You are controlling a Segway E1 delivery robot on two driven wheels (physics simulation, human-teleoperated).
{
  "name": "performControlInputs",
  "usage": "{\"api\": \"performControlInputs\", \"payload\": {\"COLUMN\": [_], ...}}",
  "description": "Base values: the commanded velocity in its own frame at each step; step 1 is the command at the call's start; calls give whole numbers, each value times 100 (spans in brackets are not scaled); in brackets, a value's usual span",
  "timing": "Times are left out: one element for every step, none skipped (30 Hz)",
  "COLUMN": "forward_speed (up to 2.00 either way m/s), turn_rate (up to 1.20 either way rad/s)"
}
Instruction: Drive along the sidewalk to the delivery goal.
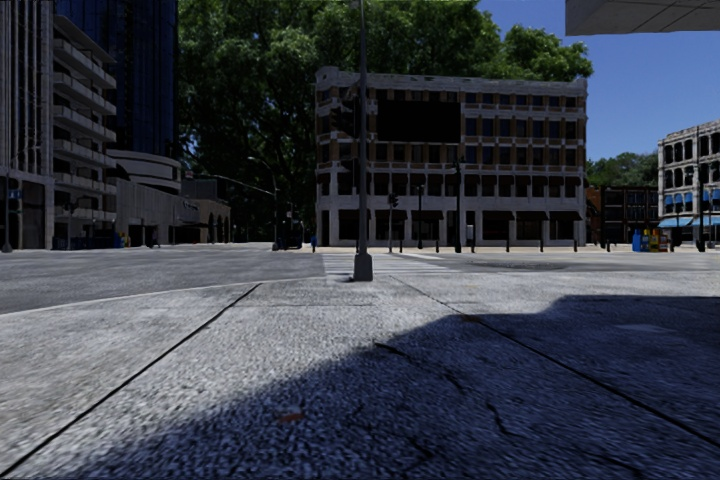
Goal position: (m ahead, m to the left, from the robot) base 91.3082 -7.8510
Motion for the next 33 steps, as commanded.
{"api": "performControlInputs", "payload": {"forward_speed": [200, 200, 200, 200, 200, 200, 200, 200, 200, 200, 200, 200, 200, 200, 200, 200, 200, 200, 200, 200, 200, 200, 200, 200, 200, 200, 200, 200, 200, 200, 200, 200, 200], "turn_rate": [-61, -61, -61, -61, -61, -61, -61, -61, -61, -61, -61, -52, -7, 0, 0, 0, 0, 0, 0, 0, 0, 0, 0, 0, 0, 0, 0, 0, 0, 0, 0, 0, 0]}}
